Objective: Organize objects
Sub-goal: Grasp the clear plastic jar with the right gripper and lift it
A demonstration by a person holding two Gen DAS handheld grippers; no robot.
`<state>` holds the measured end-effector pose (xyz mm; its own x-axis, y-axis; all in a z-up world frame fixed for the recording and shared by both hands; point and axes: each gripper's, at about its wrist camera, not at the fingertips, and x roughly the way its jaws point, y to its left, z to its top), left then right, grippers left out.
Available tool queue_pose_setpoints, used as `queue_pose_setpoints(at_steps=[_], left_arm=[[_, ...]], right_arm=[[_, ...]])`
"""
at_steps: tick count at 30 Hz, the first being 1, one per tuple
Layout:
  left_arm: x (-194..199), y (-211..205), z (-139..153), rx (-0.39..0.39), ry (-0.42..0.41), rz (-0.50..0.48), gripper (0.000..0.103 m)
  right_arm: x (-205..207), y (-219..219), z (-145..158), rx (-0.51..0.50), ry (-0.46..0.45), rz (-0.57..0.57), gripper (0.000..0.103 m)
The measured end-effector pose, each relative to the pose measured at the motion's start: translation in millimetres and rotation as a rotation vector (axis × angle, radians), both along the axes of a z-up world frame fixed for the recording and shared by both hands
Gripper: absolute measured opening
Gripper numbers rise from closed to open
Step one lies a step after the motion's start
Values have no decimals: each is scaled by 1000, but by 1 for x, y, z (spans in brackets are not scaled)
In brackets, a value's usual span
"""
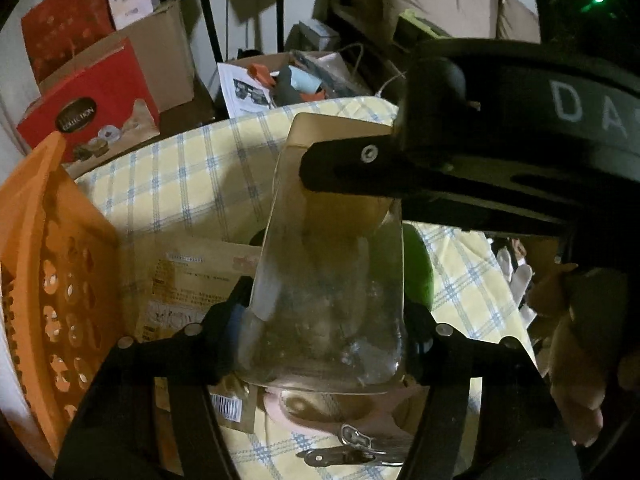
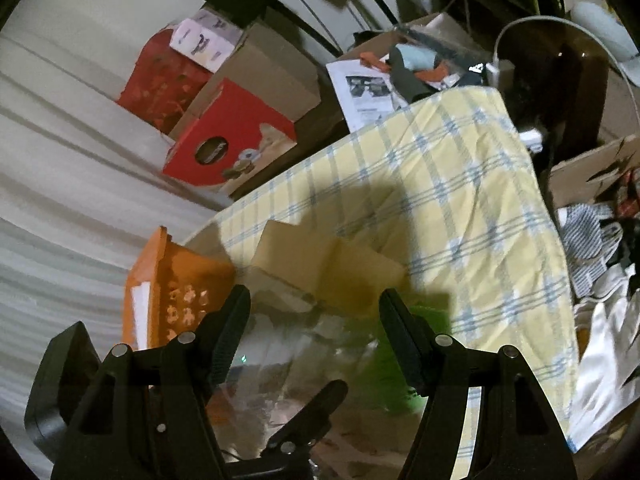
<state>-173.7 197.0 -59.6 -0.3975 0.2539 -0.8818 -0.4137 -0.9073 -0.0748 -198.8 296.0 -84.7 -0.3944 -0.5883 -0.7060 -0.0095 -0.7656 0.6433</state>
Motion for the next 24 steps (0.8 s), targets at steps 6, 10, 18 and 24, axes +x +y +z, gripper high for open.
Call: queue_pose_setpoints(at_steps=[6,10,18,24], left_arm=[[6,-1,3,5,50,-6,61],[8,-2,11,17,84,4,61],[17,-2,40,34,157,8,61],[26,-11,64,44,208,17,61]], right_arm=[[0,-1,0,-11,-3,-5,70],[2,-4,5,-16,14,1,68],[8,-6,24,-48,44,-13,68],[15,-16,51,-47,89,2,68]])
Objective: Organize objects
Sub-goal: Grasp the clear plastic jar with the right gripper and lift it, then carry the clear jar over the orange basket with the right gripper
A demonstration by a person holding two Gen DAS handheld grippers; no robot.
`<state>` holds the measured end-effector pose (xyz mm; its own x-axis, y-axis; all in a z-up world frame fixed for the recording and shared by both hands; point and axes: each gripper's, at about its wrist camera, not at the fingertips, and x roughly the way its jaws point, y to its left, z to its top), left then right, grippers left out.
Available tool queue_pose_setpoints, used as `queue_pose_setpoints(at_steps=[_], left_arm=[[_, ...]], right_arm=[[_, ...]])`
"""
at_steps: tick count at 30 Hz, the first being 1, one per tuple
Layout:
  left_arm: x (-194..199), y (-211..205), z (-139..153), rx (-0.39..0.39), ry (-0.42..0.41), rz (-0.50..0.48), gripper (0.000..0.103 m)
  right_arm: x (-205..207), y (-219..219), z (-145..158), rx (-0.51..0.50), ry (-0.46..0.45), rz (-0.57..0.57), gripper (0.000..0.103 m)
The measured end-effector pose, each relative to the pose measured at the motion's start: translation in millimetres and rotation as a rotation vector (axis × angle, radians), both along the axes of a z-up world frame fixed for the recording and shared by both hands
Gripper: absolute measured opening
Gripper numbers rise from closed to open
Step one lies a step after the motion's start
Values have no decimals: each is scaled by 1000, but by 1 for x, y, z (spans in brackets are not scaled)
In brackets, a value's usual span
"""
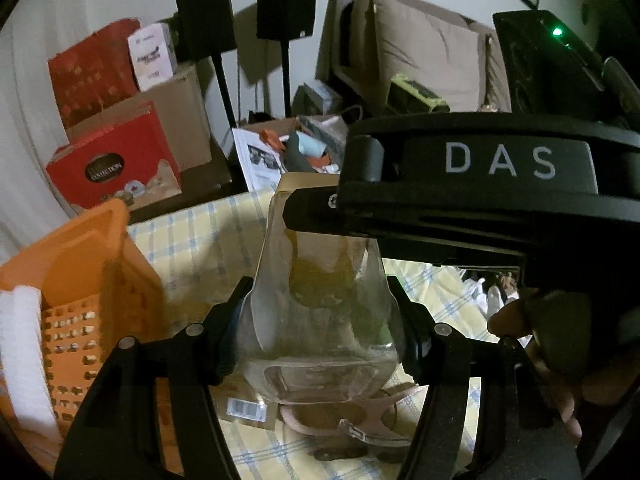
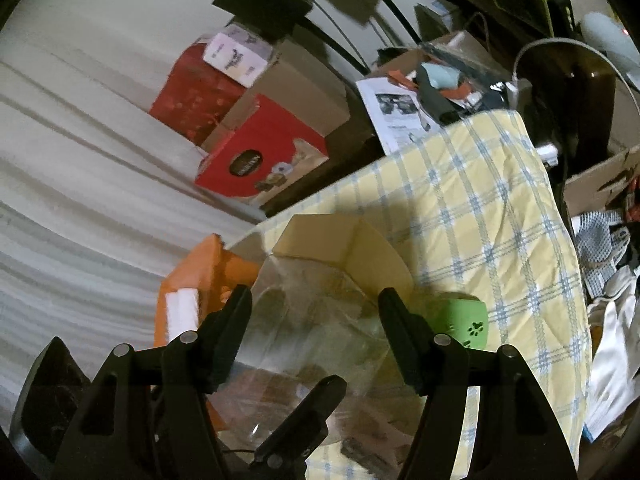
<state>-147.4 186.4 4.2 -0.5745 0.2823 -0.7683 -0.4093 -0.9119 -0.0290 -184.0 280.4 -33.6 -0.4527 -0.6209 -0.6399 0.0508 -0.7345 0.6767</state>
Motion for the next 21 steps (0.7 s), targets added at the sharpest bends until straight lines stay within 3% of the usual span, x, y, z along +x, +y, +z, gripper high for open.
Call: queue_pose_setpoints(at_steps=[13,21], left_arm=[[25,-57,55,30,80,63,61],[36,-110,72,36,108,129,61]], right_arm=[[18,-60,58,25,86,83,68],[26,-115,72,26,109,150,68]])
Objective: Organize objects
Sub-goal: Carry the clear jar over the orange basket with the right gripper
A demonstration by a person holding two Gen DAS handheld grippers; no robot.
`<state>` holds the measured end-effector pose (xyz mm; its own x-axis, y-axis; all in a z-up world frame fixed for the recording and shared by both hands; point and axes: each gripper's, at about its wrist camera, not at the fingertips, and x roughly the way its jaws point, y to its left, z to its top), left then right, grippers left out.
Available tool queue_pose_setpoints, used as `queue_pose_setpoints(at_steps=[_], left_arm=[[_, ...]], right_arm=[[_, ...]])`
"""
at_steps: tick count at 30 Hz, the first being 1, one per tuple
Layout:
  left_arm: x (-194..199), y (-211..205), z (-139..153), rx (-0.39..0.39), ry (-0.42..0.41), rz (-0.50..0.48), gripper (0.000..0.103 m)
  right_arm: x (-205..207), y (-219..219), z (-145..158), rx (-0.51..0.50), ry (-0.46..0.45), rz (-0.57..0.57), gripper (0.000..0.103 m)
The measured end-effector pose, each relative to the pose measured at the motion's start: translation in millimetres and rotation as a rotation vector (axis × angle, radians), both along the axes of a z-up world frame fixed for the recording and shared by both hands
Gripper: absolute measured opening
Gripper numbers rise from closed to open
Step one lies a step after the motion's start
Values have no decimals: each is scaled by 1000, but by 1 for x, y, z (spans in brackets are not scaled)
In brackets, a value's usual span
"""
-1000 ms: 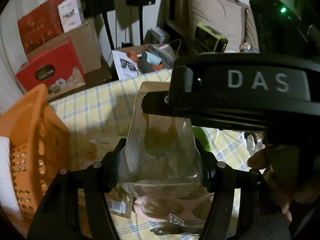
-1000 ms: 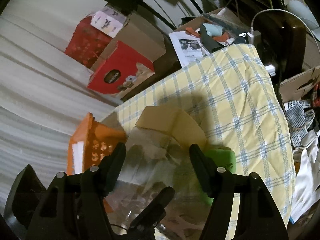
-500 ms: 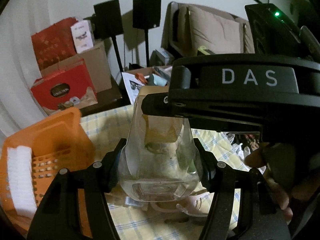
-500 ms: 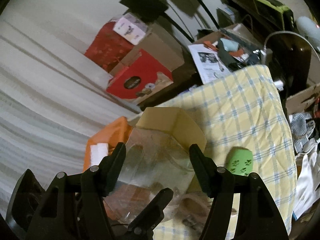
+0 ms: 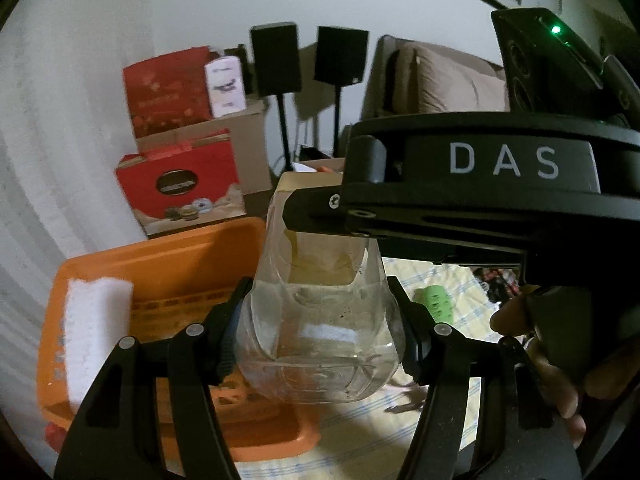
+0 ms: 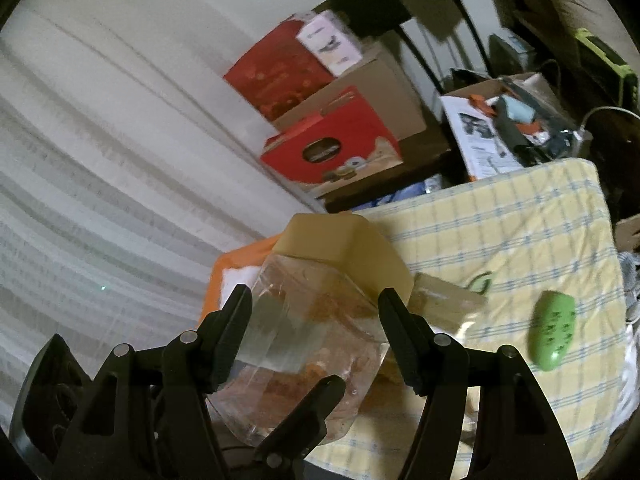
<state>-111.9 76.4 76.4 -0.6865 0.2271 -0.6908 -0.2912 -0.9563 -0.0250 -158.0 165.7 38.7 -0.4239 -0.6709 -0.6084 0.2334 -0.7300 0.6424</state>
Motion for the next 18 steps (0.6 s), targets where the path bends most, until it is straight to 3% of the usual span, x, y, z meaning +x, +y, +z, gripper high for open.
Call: queue_pose_setpoints(at_steps=[18], left_arm=[[-6,-115,-20,4,-72,136,61]], right_arm=[[-21,-126,-20,6,-68,140,68]])
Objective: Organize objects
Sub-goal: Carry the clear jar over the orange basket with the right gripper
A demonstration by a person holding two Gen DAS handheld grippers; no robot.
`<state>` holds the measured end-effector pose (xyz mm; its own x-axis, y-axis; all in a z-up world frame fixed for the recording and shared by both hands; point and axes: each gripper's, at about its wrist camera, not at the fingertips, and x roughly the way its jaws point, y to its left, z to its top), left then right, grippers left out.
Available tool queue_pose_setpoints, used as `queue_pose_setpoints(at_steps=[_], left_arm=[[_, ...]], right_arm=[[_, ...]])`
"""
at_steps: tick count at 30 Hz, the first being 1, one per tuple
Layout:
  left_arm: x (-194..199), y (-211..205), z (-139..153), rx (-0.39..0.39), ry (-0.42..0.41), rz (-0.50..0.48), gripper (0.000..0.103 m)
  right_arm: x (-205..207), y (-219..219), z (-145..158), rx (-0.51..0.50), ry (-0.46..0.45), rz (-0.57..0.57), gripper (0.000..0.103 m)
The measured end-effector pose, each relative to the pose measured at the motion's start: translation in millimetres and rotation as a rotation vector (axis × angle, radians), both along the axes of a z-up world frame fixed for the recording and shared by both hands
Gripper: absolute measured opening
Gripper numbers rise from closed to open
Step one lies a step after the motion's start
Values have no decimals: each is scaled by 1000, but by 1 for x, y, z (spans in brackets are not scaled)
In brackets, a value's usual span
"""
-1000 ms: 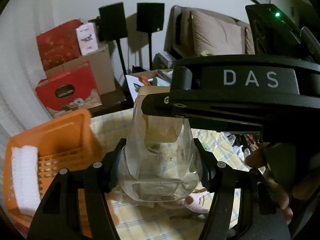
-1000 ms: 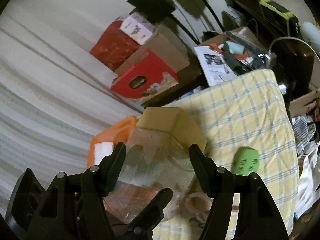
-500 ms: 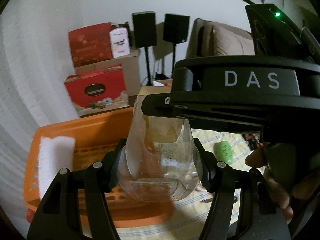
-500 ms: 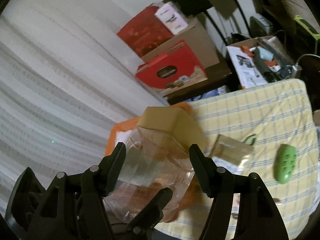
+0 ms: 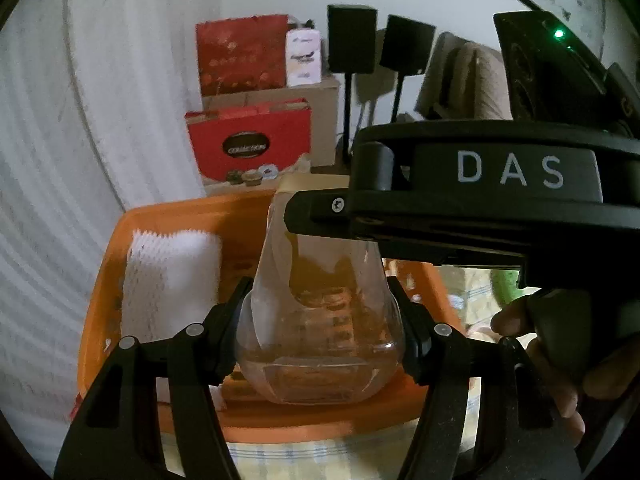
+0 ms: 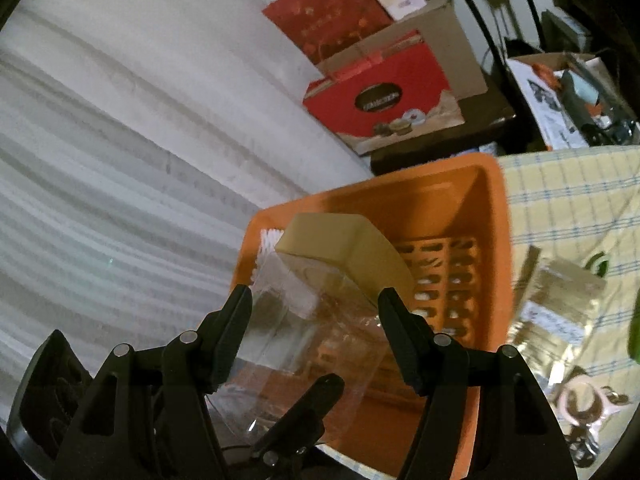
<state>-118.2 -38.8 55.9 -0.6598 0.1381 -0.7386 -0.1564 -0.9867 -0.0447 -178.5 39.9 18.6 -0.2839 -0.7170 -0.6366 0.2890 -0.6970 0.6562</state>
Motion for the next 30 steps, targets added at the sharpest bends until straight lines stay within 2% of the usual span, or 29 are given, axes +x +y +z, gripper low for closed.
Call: queue_pose_setpoints(at_steps=[12,16,20,27,30], left_arm=[[-15,-17,-35,-21,-52,20,61],[-17,-17,-45,-32,-68,24,61],[-18,-18,-51,-19,-82,32,61],[-12,-16,-52,-9,-92,31,61],[-7,-17,-46,11,-76,32,62]], right_arm=[[-17,-24,-39,17,-52,16,67],[-18,-29,-47,48,-53,24,64],[-17,-32,-48,86,-33,34,55],[-12,-29,-43,205,10,41,50],[-10,-21,-43,223,13,34,47]])
